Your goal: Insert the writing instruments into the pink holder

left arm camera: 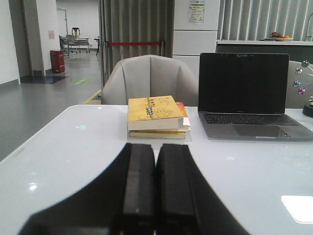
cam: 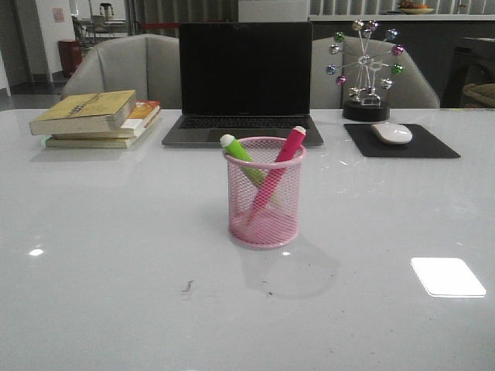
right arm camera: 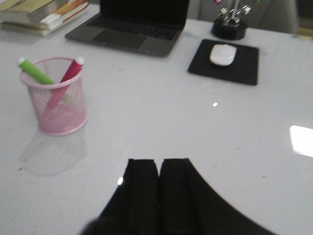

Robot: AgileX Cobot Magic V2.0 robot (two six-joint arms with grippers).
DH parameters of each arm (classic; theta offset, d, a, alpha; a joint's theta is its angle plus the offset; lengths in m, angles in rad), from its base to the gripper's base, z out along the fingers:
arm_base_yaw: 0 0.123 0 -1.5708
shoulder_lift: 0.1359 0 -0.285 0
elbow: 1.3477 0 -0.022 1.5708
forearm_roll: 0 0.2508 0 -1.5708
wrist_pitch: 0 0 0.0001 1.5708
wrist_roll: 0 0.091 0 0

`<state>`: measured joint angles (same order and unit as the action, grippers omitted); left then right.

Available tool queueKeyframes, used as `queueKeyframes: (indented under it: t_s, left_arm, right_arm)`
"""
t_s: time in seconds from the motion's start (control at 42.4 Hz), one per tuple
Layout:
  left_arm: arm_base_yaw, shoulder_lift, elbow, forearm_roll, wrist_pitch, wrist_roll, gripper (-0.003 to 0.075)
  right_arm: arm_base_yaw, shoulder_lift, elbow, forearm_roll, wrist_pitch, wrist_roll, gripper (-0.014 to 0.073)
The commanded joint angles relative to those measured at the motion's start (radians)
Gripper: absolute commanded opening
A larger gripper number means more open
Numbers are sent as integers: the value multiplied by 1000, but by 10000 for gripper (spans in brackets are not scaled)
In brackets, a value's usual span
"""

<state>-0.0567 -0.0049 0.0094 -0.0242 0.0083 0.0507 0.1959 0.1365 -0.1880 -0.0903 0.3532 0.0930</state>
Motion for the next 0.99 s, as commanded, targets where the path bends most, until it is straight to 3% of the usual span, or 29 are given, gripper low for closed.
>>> queueKeyframes:
  t_s: [0.0, 0.306, 0.565, 0.966]
  left_arm:
    - [-7, -20, -2, -9, -87, -3, 93]
    - [-7, -20, -2, -9, -87, -3, 93]
    - [-7, -18, -2, -9, -87, -3, 93]
    - [-7, -18, -2, -9, -87, -3, 93]
  right_arm:
    - [-85, -72, 54, 3, -170, -14, 57]
    - [-204, -169, 204, 78, -285, -13, 57]
    - [-204, -169, 204, 81, -425, -13, 57]
    - [-203, -169, 204, 90, -441, -52, 57]
